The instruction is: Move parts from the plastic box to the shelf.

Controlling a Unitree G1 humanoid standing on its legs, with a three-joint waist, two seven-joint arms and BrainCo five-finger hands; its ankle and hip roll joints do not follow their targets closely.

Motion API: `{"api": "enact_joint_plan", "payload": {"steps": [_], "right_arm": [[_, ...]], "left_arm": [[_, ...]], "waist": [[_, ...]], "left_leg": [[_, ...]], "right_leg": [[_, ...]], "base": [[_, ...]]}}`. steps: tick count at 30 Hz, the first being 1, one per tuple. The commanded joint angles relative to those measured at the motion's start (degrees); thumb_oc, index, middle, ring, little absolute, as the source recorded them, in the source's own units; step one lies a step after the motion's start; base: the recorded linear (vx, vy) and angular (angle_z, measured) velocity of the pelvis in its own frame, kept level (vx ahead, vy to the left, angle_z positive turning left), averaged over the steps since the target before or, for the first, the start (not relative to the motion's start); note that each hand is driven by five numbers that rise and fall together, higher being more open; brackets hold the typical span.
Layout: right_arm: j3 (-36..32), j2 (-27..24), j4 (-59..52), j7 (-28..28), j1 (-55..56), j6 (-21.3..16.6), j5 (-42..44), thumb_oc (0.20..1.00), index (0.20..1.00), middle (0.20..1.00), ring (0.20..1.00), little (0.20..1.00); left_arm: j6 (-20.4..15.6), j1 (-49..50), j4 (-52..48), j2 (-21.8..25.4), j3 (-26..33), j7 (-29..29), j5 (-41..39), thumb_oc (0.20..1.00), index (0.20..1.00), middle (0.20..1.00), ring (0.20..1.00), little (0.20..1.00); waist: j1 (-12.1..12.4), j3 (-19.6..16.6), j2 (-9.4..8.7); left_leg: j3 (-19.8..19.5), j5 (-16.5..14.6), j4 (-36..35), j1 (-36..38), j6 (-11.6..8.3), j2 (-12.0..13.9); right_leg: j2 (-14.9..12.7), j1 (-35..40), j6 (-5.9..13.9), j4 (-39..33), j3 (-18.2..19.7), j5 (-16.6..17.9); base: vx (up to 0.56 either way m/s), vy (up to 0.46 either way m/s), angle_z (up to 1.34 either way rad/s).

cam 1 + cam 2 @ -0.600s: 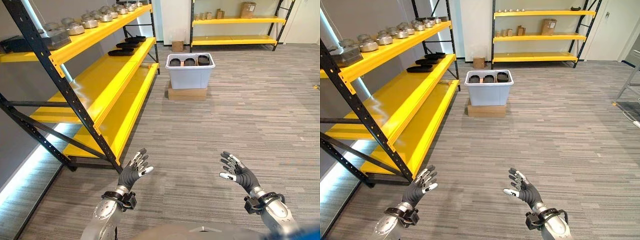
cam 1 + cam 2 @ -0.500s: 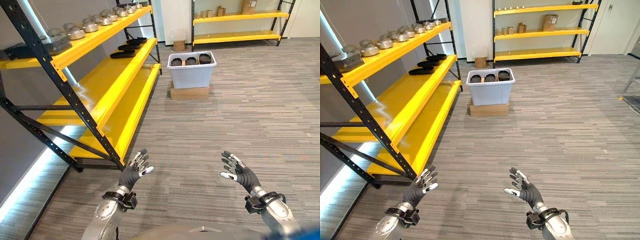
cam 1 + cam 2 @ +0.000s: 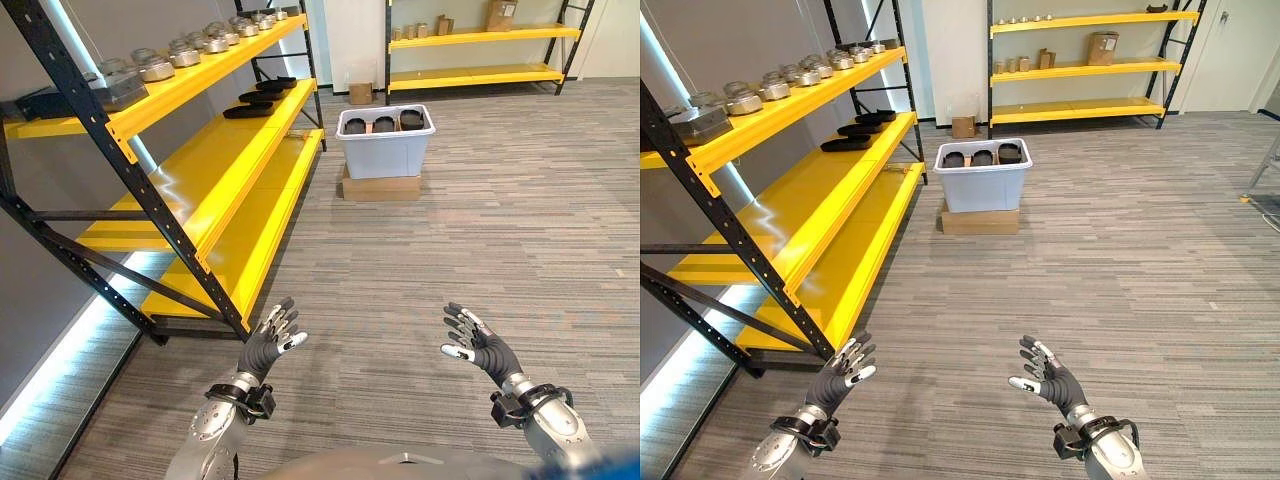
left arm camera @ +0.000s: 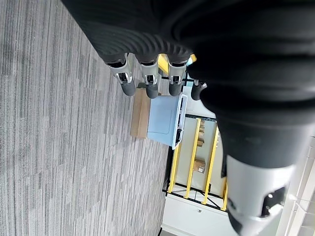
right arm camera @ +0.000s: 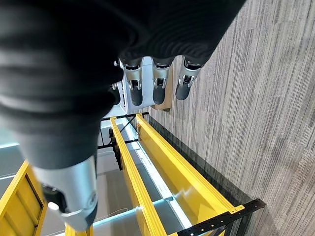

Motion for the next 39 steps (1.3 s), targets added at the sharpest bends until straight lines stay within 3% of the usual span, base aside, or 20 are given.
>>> {"api": "enact_joint_plan", "payload": {"steps": [1, 10, 19, 24, 25, 26, 27, 28, 29, 31, 32, 33, 34, 37, 39], "right_arm": [[-0.90, -0.12, -0.53, 0.20, -2.40, -2.18, 1.63, 1.000, 1.000, 1.000, 1.000, 1.000], [-1.24, 0.36, -0.46, -0.06, -2.65, -2.16, 1.76, 1.000, 1.000, 1.000, 1.000, 1.000], [-1.50, 0.57, 0.44, -0.76, -4.42, -1.89, 2.09, 1.000, 1.000, 1.000, 1.000, 1.000], [-1.79, 0.99, 0.45, -0.71, -3.92, -1.78, 2.15, 1.000, 1.000, 1.000, 1.000, 1.000], [-1.87, 1.24, 0.64, -0.85, -3.92, -1.84, 2.11, 1.000, 1.000, 1.000, 1.000, 1.000], [-2.02, 1.94, 1.15, -1.26, -3.80, -1.82, 2.28, 1.000, 1.000, 1.000, 1.000, 1.000], [-2.00, 1.96, 1.17, -1.27, -3.83, -1.83, 2.28, 1.000, 1.000, 1.000, 1.000, 1.000], [-1.78, 2.36, 1.31, -1.36, -3.66, -1.94, 2.47, 1.000, 1.000, 1.000, 1.000, 1.000], [-1.77, 2.37, 1.33, -1.36, -3.70, -1.96, 2.47, 1.000, 1.000, 1.000, 1.000, 1.000], [-1.15, 2.40, 1.44, -1.39, -4.07, -1.99, 2.38, 1.000, 1.000, 1.000, 1.000, 1.000], [-0.97, 2.57, 1.12, -1.32, -4.52, -2.04, 1.94, 1.000, 1.000, 1.000, 1.000, 1.000], [-0.55, 2.31, 1.34, -1.15, -5.17, -1.92, 2.05, 1.000, 1.000, 1.000, 1.000, 1.000], [-0.02, 1.45, 1.77, -1.38, -6.87, -2.04, 1.96, 1.000, 1.000, 1.000, 1.000, 1.000], [-0.10, 0.54, 1.34, -2.26, -8.08, -2.37, -0.79, 1.000, 1.000, 1.000, 1.000, 1.000], [-0.61, 0.53, 1.17, -2.51, -7.75, -2.62, -0.81, 1.000, 1.000, 1.000, 1.000, 1.000]], "left_arm": [[-2.53, -1.00, -1.58, 2.37, 2.55, -0.68, 0.61, 1.000, 1.000, 1.000, 1.000, 1.000], [-3.06, -1.22, -2.19, 2.77, 3.27, -0.26, 2.46, 1.000, 1.000, 1.000, 1.000, 1.000], [-3.97, -2.52, -4.05, 5.39, 4.10, 1.10, 6.61, 1.000, 1.000, 1.000, 1.000, 1.000], [-4.00, -1.92, -5.53, 6.06, 5.35, 1.17, 6.34, 1.000, 1.000, 1.000, 1.000, 1.000], [-4.03, -1.65, -5.89, 6.18, 5.72, 1.21, 6.30, 1.000, 1.000, 1.000, 1.000, 1.000], [-4.20, -1.37, -6.71, 6.34, 6.20, 1.56, 6.62, 1.000, 1.000, 1.000, 1.000, 1.000], [-4.18, -1.36, -6.74, 6.35, 6.23, 1.56, 6.62, 1.000, 1.000, 1.000, 1.000, 1.000], [-4.23, -1.53, -7.20, 6.55, 6.31, 1.77, 7.03, 1.000, 1.000, 1.000, 1.000, 1.000], [-4.22, -1.56, -7.20, 6.55, 6.33, 1.77, 7.03, 1.000, 1.000, 1.000, 1.000, 1.000], [-4.37, -1.76, -8.03, 6.86, 6.57, 2.03, 7.47, 1.000, 1.000, 1.000, 1.000, 1.000], [-4.47, -1.97, -8.54, 6.92, 6.86, 2.20, 7.82, 1.000, 1.000, 1.000, 1.000, 1.000], [-4.66, -2.76, -8.22, 6.87, 6.51, 2.18, 7.90, 1.000, 1.000, 1.000, 1.000, 1.000], [-4.83, -3.63, -7.67, 6.42, 6.61, 2.41, 8.03, 1.000, 1.000, 1.000, 1.000, 1.000], [-4.83, -3.96, -6.72, 5.18, 6.40, 2.89, 8.55, 1.000, 1.000, 1.000, 1.000, 1.000], [-4.83, -4.18, -6.16, 4.65, 6.01, 2.96, 8.65, 1.000, 1.000, 1.000, 1.000, 1.000]], "waist": [[0.56, -0.86, -2.76], [0.61, -0.61, -2.93], [0.55, 1.91, -3.45], [0.46, 3.33, -3.95], [0.44, 3.37, -4.03], [0.27, 4.14, -4.03], [0.44, 4.01, -4.14], [0.20, 5.42, -3.87], [0.40, 5.36, -3.98], [0.16, 7.38, -3.28], [0.21, 8.33, -2.73], [-0.47, 8.54, -2.99], [-1.23, 9.87, -3.71], [-1.38, 10.21, -4.49], [-1.53, 9.81, -4.53]], "left_leg": [[-1.37, -3.72, 3.93, -3.30, -0.03, 1.43], [-1.42, -4.60, 5.25, -3.81, 0.28, 1.07], [-2.47, -8.95, 14.42, -9.34, 2.08, -1.52], [-3.15, -11.29, 18.33, -12.01, 3.51, -3.99], [-3.26, -11.72, 18.73, -12.45, 4.00, -4.57], [-3.32, -12.17, 18.92, -12.33, 5.05, -5.63], [-3.11, -12.17, 18.98, -12.53, 5.11, -5.73], [-3.39, -12.63, 19.44, -11.97, 6.33, -6.59], [-3.15, -12.67, 19.54, -12.14, 6.39, -6.70], [-3.05, -12.96, 19.70, -11.15, 7.51, -6.93], [-2.19, -13.83, 19.61, -9.99, 8.27, -7.14], [-2.04, -14.67, 18.65, -8.21, 8.26, -7.87], [-2.39, -16.77, 17.85, -5.10, 7.60, -8.82], [-2.07, -19.21, 17.73, -2.17, 7.00, -9.22], [-2.45, -20.00, 17.92, -1.53, 6.40, -8.78]], "right_leg": [[-0.26, -1.98, -0.27, 2.38, -2.39, -1.49], [-0.72, -2.06, -0.09, 2.80, -2.17, -1.55], [-3.28, -6.72, 0.55, 12.21, -1.02, -4.04], [-6.15, -10.24, 1.26, 19.40, -1.21, -5.23], [-6.93, -11.75, 1.49, 21.59, -0.85, -4.69], [-8.06, -14.74, 1.81, 26.76, 0.50, -0.83], [-8.16, -15.19, 1.88, 27.09, 0.81, -0.92], [-8.74, -18.84, 1.48, 33.83, 2.01, 5.22], [-8.82, -19.28, 1.55, 34.18, 2.38, 5.16], [-8.38, -22.43, 1.32, 39.22, 2.89, 8.65], [-9.11, -25.66, 0.88, 41.07, 0.73, 6.80], [-7.59, -28.34, 0.78, 37.03, -0.49, 5.24], [-5.96, -30.04, 1.50, 24.89, -1.70, 6.07], [-5.55, -30.04, 2.54, 17.09, -3.88, 8.30], [-4.88, -28.29, 2.28, 15.21, -4.37, 7.75]], "base": [[0.00, 0.000, 0.00], [0.00, 0.006, 0.00], [0.00, 0.069, 0.00], [0.00, 0.141, 0.08], [-0.02, 0.222, 0.18], [-0.03, 0.166, 0.17], [-0.05, 0.241, 0.18], [-0.04, 0.137, 0.22], [-0.04, 0.185, 0.10], [-0.03, 0.165, -0.03], [0.08, 0.181, -0.16], [0.31, 0.066, -0.69], [0.35, -0.057, -0.61], [0.27, -0.075, -0.22], [0.31, -0.128, 0.38]]}}
